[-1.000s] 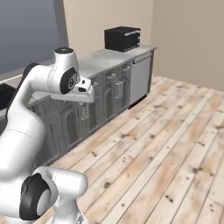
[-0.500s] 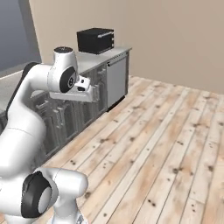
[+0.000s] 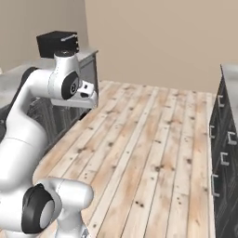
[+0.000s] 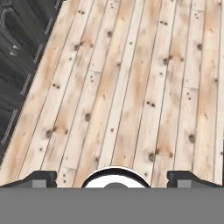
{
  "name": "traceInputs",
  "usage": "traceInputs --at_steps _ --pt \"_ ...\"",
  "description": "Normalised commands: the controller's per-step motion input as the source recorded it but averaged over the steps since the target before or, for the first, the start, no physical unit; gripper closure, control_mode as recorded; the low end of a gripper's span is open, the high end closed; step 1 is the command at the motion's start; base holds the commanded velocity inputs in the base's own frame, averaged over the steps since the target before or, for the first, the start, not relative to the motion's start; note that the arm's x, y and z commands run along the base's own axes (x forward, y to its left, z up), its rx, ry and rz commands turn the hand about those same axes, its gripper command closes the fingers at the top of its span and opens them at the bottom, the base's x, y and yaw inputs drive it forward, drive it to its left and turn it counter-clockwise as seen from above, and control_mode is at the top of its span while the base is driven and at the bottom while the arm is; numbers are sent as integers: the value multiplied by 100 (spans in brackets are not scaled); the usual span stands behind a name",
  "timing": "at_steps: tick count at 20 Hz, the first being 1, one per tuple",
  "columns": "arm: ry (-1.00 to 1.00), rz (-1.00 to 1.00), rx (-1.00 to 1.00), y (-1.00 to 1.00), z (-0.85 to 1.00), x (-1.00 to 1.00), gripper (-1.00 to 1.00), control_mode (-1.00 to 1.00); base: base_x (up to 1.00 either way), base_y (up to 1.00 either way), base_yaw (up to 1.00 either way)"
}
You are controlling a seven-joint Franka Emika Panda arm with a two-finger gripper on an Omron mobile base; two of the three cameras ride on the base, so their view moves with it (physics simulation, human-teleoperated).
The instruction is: Four empty soda cans are scattered around the kitchen. Gather all the cans and cluster them next to the stove for recycling.
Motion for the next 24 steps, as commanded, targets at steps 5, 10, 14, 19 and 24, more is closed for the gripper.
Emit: traceInputs --at_steps 5,10,14,19,24 --pt "0 0 0 0 0 0 -100 100 64 13 -25" --pt "0 0 0 0 0 0 -100 100 79 22 -18" --pt "0 0 0 0 0 0 -100 100 87 38 -16" --pt "0 0 0 0 0 0 -100 100 95 43 -16" --pt "0 0 0 0 0 0 -100 100 97 46 -15"
